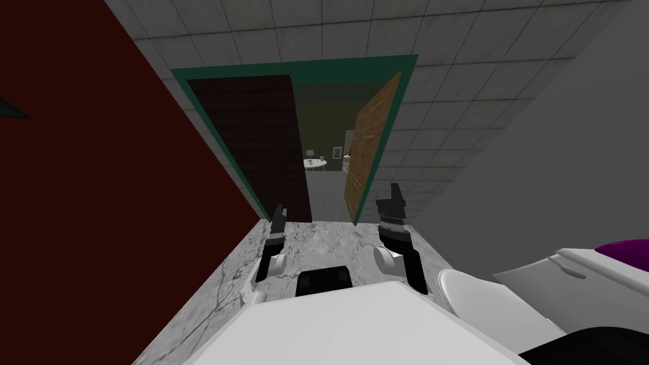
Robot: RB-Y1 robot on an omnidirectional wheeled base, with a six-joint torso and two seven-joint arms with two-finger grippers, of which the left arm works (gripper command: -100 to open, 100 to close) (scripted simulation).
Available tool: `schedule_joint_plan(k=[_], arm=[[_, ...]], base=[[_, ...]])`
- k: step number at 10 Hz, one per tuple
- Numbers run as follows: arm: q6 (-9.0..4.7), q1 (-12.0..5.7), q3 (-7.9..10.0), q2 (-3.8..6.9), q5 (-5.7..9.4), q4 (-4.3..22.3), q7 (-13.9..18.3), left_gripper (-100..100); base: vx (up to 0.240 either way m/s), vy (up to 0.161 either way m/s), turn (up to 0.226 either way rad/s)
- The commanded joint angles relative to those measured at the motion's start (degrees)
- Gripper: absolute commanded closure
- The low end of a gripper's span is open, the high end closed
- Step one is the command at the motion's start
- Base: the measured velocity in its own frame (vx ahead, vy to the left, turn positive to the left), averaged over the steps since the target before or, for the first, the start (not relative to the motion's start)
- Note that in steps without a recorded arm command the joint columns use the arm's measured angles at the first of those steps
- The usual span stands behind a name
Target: Push the door open
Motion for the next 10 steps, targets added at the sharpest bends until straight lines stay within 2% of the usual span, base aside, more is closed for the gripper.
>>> schedule_joint_plan(k=[1,6,7,10], arm=[[-0.25,-1.21,0.08,0.26,0.20,2.9,0.2,-100],[-1.34,-4.82,-0.01,0.35,0.61,11.7,0.6,-100],[-1.34,-4.82,-0.01,0.35,0.61,12.0,0.6,-100],[-1.99,-6.96,-0.06,0.28,0.85,17.2,0.8,-100]], base=[[0.092,0.044,-0.032],[0.101,0.039,-0.034],[0.054,0.032,-0.007],[0.064,0.036,-0.030]])
